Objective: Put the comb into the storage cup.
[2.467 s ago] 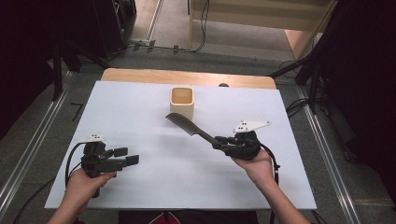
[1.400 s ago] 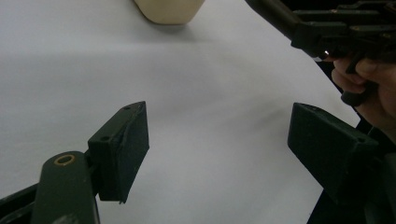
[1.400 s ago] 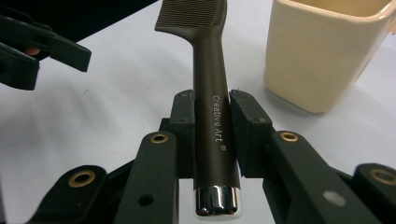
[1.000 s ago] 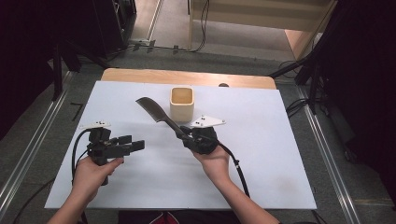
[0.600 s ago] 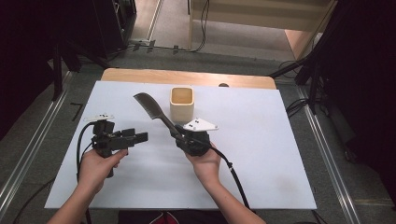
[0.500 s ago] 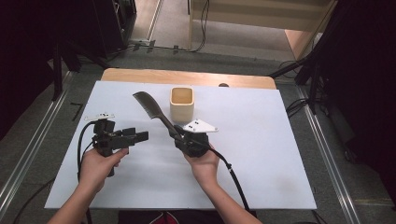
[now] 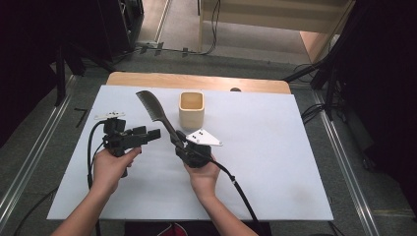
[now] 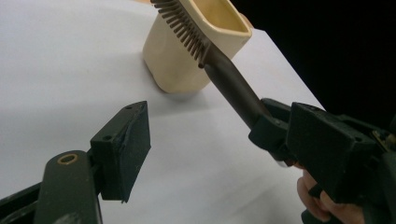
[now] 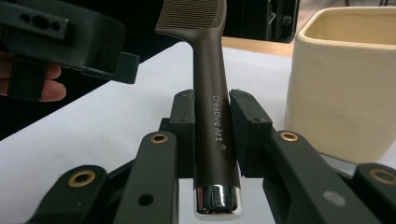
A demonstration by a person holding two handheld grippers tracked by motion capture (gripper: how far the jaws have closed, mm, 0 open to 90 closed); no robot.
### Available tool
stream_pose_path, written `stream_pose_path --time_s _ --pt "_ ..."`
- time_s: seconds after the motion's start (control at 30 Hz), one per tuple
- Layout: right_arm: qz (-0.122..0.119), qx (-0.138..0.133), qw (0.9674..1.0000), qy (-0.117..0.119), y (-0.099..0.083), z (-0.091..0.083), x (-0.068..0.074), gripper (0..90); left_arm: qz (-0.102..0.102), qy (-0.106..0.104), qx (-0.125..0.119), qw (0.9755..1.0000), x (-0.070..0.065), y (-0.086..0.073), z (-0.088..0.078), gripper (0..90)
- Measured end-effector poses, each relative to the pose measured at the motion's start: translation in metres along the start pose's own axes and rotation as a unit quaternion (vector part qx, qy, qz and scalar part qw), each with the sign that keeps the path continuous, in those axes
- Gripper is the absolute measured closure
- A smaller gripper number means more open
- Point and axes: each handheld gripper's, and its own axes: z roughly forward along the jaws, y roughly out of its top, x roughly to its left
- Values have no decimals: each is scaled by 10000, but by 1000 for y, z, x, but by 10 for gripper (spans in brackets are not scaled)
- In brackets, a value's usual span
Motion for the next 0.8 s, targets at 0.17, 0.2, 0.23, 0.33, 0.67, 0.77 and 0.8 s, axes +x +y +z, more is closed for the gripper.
stream_pose_path --time_s 0.17,0.2,0.23,0.33,0.67,0.77,0.8 --pt "13 -61 10000 -52 -2 2 3 701 -19 33 -38 10000 0 4 4 227" --pt "-16 -89 9999 -77 -3 2 4 701 -18 44 -46 10000 0 4 5 227" --pt "-38 -112 9999 -118 -3 2 4 701 -30 71 -69 9999 0 5 6 227" --pt "-44 -203 9997 -156 -5 3 6 701 -154 83 -148 9997 1 7 8 233" --pt "124 -372 9991 -167 -5 5 9 701 -351 138 -297 9988 -1 10 22 246" --pt "150 -397 9990 -144 -4 5 9 701 -320 191 -355 9987 -3 9 25 250" --pt "151 -404 9989 -158 -5 6 10 701 -313 203 -391 9985 -5 9 27 262"
